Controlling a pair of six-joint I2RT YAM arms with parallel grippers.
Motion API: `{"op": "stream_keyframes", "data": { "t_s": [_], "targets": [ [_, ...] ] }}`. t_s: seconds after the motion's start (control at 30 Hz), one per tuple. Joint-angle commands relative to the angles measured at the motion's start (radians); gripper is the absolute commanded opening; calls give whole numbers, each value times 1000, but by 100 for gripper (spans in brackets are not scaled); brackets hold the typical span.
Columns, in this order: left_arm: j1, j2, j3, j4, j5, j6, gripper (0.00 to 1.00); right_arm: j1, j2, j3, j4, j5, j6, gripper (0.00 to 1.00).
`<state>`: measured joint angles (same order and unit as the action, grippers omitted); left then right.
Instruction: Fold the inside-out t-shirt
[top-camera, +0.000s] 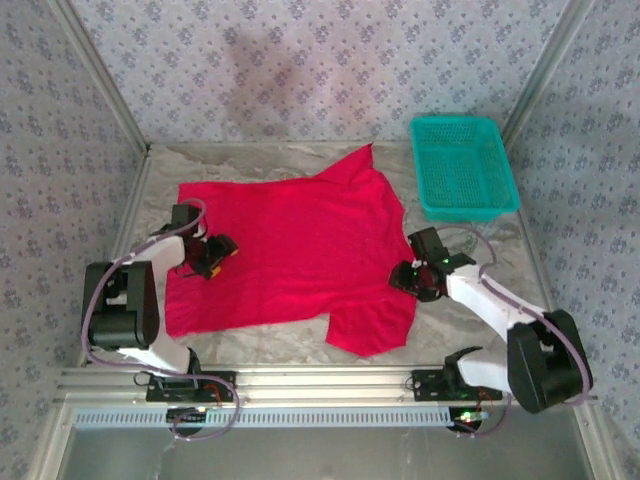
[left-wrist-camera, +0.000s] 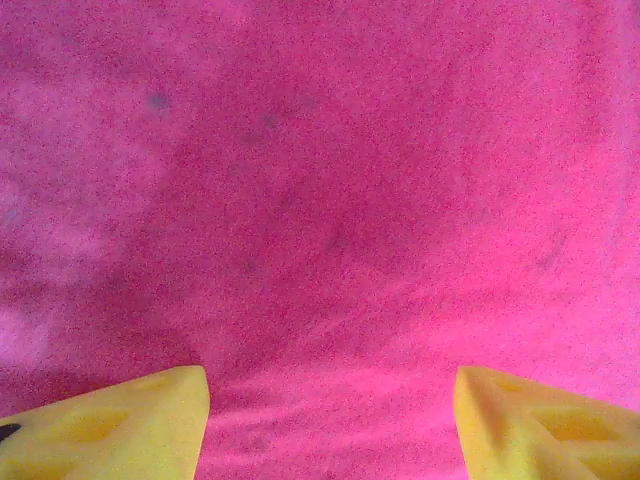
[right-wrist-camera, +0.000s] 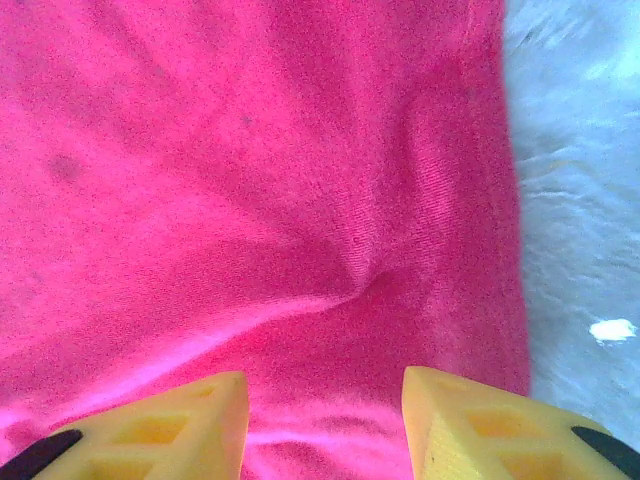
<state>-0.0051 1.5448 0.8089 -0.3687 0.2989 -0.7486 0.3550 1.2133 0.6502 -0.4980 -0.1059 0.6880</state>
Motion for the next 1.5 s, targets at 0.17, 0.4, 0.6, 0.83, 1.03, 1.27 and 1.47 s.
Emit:
{"op": "stream_keyframes", "data": {
  "t_s": [0.17, 0.4, 0.6, 0.83, 1.03, 1.27, 1.47],
  "targets": [
    [-2, -26, 203, -48, -127, 49, 78, 61, 147, 311, 171, 106, -50, 48],
    [-15, 26, 274, 18, -104, 25, 77, 64, 660, 812, 208, 126, -145, 43],
    [-19, 55, 259, 49, -53, 35, 69, 38, 1012, 1218, 78, 99, -104, 42],
    [-19, 58, 243, 45, -35, 44, 66, 13, 1203, 1445, 24, 95, -72, 43],
    [-18, 60, 249, 39, -27, 48, 65, 3, 1267, 1478, 49, 78, -35, 44],
    [-19, 63, 250, 37, -30, 51, 63, 3, 1335, 1541, 51, 55, -3, 38],
    [-18, 66, 246, 38, -28, 52, 62, 4, 1348, 1559, 42, 55, 5, 18]
  ]
}}
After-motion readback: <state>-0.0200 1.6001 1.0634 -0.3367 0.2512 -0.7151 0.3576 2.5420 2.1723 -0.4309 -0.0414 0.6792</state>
